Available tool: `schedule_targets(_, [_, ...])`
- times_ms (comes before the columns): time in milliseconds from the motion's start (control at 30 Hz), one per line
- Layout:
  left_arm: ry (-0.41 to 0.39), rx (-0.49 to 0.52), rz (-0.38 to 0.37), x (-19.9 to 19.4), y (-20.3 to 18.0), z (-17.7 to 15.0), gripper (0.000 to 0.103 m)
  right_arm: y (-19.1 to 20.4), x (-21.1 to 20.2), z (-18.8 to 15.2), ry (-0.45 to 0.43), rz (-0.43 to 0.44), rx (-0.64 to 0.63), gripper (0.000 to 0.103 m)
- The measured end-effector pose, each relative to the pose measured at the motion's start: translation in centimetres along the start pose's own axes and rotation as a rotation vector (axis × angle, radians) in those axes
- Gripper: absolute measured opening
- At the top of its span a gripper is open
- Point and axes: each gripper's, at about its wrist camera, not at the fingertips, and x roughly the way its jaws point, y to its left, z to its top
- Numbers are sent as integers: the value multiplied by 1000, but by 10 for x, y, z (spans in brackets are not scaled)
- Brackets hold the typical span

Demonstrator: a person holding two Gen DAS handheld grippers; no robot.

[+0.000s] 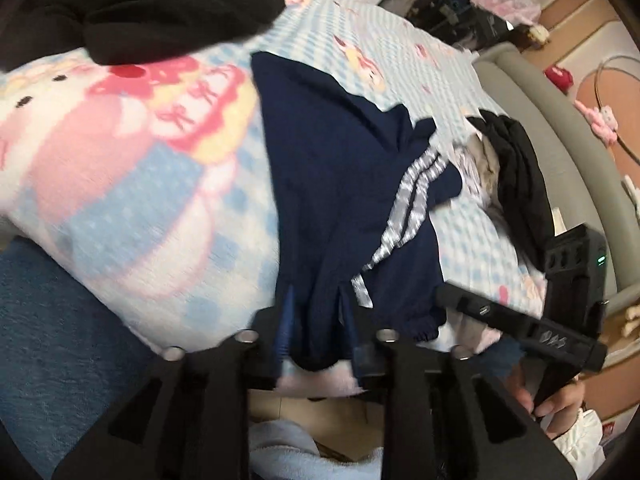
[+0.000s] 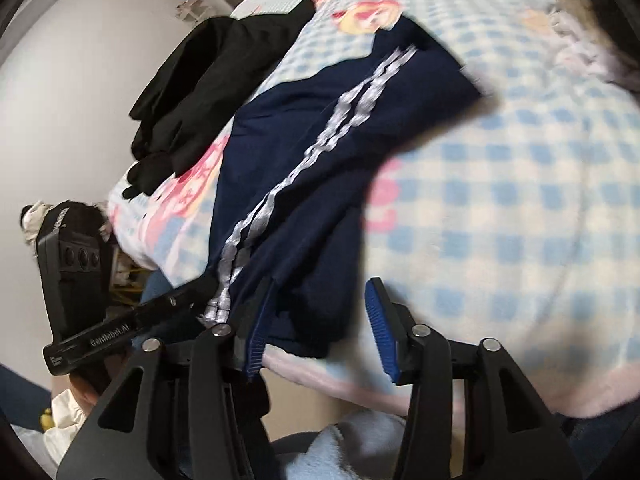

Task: Fold clothes
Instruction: 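Lower the folded waistband with both grippers onto the pants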

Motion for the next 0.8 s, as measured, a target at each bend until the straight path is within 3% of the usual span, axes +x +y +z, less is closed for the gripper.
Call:
schedule_targets(133, [84,-23,-11,17,6,-4,35,-2,19,-4,36,-43,-14,48])
schedule_targets(233, [98,-3,-19,18,1,-5,33,-4,17,-8,30,-49,-17,23])
schedule_targets(367, [112,29,-14,15,-6,-8,22,-5,6,-13,20,-14,2,10])
schedule_targets(567, [153,46,31,8,-9,-12,22,8,-12,-25,13,27,6,10])
schedule_targets(667, [176,44,40,3,-9,-13,32,12,-6,-29,39,17,8,18])
schedule_targets(733, [153,44,34,-8,-10,-9,34,9,-1,-29,58,10,39,27])
schedule_targets(800, [109,57,12,-21,-17,-2,34,-1,-10,-28,47,48,86,27])
